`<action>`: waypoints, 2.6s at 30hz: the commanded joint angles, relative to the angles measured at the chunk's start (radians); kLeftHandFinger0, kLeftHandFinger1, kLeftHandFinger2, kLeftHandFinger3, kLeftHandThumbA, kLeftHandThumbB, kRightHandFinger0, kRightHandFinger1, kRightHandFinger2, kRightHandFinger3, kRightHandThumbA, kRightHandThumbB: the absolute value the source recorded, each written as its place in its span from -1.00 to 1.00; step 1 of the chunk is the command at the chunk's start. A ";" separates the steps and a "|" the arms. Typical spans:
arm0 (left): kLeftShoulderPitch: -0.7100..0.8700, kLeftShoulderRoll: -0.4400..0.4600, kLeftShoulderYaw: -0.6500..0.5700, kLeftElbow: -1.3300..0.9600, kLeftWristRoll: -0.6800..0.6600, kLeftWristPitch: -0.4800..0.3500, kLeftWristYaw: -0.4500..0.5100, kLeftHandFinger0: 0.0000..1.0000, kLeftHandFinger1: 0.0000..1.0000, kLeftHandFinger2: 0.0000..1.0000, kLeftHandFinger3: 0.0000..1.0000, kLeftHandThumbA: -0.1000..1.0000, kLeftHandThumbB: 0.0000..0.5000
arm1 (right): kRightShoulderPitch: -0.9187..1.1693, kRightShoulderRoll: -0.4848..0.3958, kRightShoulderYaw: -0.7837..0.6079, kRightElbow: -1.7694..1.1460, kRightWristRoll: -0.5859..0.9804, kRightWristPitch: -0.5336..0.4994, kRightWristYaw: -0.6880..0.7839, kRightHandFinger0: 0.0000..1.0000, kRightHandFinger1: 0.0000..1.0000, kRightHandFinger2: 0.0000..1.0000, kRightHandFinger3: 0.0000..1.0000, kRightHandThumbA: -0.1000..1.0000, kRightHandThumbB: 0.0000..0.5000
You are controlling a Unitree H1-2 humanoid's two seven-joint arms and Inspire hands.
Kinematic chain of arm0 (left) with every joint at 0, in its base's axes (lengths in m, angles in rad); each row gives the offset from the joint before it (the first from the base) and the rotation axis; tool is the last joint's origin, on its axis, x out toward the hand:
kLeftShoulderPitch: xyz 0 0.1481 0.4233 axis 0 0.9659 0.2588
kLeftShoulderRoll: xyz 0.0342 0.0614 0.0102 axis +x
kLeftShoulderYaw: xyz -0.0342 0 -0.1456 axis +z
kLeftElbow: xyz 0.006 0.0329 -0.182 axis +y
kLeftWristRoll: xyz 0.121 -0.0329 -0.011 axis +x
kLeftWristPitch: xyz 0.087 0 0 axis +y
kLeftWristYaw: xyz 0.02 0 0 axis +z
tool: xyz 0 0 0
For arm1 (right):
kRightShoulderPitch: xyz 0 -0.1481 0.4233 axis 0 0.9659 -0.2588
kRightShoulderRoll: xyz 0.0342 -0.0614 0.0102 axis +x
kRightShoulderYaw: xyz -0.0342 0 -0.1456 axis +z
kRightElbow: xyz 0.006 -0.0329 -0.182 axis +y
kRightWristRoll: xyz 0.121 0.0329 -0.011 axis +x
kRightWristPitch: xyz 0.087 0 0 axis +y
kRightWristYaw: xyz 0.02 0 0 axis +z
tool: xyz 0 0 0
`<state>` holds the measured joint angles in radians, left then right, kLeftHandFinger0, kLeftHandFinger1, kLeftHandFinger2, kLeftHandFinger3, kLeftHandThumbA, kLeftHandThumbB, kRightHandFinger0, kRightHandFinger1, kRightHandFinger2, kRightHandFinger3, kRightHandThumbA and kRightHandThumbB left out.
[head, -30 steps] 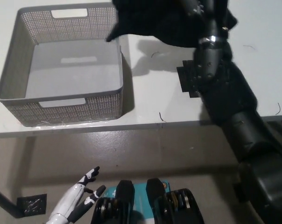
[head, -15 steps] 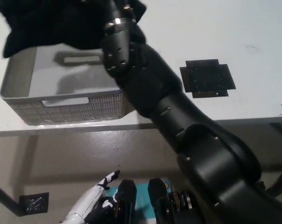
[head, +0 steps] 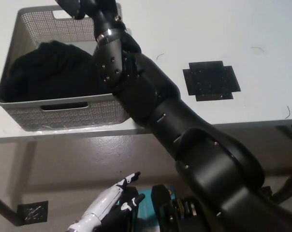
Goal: Use the right hand to pick up a t shirt on the right hand side and place it into a contianer on the left side
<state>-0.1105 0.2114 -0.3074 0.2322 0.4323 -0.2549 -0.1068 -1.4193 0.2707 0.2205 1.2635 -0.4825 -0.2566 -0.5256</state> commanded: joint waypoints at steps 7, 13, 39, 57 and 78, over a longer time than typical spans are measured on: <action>-0.030 0.005 -0.016 -0.047 0.028 0.033 -0.018 0.90 1.00 1.00 1.00 1.00 0.06 | -0.087 -0.043 0.084 0.056 0.010 0.180 0.393 1.00 1.00 1.00 1.00 0.33 1.00; -0.024 0.017 0.007 -0.048 -0.009 0.033 -0.022 0.92 1.00 1.00 1.00 1.00 0.17 | -0.078 -0.082 0.213 0.004 -0.100 0.239 0.398 1.00 1.00 1.00 1.00 1.00 1.00; 0.046 0.056 0.105 0.026 -0.024 -0.028 0.064 0.72 0.99 1.00 1.00 1.00 0.27 | 1.022 -0.647 0.059 -1.373 -0.116 0.220 0.364 1.00 1.00 1.00 1.00 1.00 0.53; 0.071 0.041 0.157 0.067 -0.030 -0.070 0.075 0.66 0.92 1.00 1.00 1.00 0.43 | 1.565 -0.638 -0.060 -1.369 -0.143 -0.045 0.189 1.00 1.00 1.00 1.00 1.00 0.21; 0.066 0.014 0.199 0.099 -0.048 -0.114 0.128 0.96 1.00 1.00 1.00 1.00 0.28 | 1.567 -0.568 -0.024 -0.985 -0.164 -0.162 0.126 1.00 1.00 1.00 1.00 0.89 -0.02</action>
<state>-0.0314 0.2212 -0.1181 0.3428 0.3966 -0.3253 -0.0217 0.1726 -0.2998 0.1907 0.2644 -0.6390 -0.3560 -0.3701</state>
